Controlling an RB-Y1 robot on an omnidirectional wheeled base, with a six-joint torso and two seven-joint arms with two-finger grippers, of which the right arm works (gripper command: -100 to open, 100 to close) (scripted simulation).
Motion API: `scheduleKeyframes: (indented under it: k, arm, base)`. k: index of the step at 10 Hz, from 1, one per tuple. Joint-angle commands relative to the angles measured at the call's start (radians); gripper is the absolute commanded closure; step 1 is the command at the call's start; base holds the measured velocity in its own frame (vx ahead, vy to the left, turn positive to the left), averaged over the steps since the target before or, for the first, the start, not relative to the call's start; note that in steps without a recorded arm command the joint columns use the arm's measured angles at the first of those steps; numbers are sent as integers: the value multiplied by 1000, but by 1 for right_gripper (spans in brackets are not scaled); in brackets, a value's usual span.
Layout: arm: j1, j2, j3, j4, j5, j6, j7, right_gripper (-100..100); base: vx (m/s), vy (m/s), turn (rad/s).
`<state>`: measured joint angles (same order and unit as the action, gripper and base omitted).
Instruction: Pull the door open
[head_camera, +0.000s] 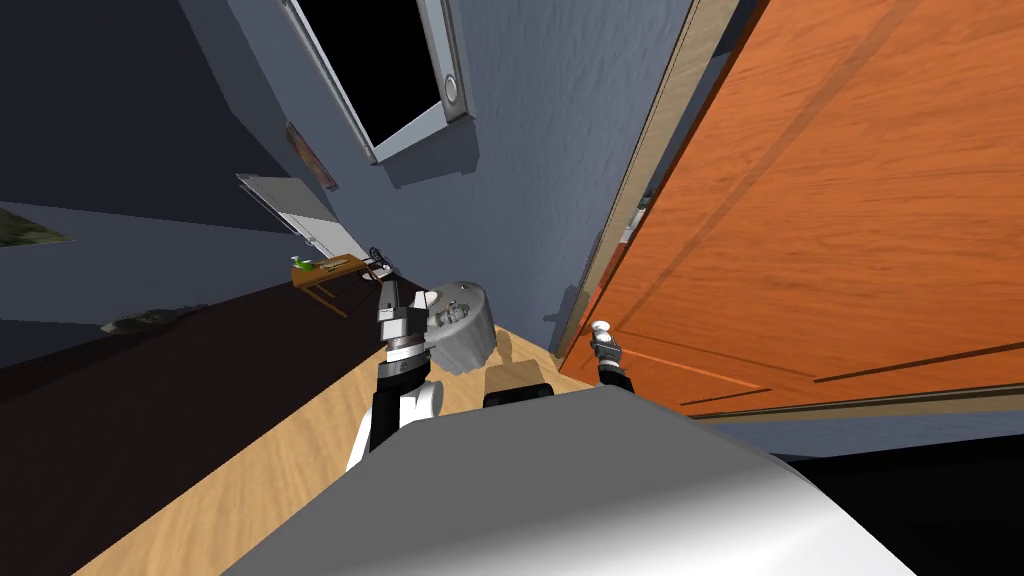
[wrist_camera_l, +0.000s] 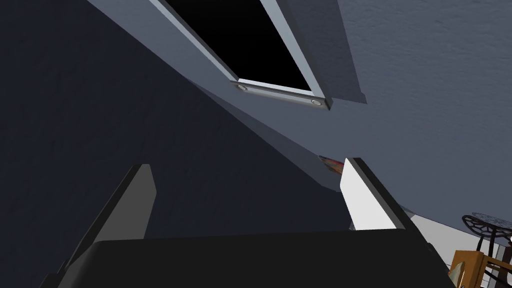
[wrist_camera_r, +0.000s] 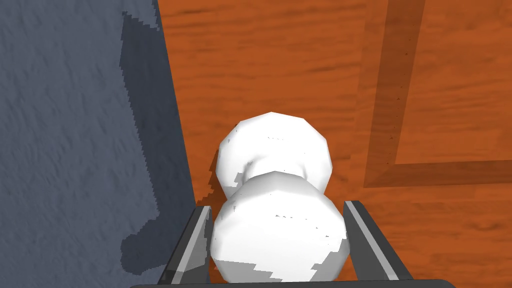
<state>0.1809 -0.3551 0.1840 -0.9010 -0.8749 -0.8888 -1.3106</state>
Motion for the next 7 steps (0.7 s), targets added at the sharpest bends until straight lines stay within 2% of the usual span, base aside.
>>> scheduleKeyframes:
  k: [1, 3, 4, 5, 7]
  arm:
    - [6, -15, 23, -5, 11, -5, -29, 100]
    - [16, -35, 46, -8, 22, -10, -58, 100]
    - [10, -31, 39, 0, 19, -10, -53, 100]
    - [18, -41, 60, -6, 30, -15, -68, 100]
    - [26, -52, 81, -15, 41, -21, -83, 100]
  base:
    - [-192, -8, 115]
    - [-214, -12, 136]
    - [-111, 5, 32]
    - [-141, 3, 67]
    - [-245, -10, 87]
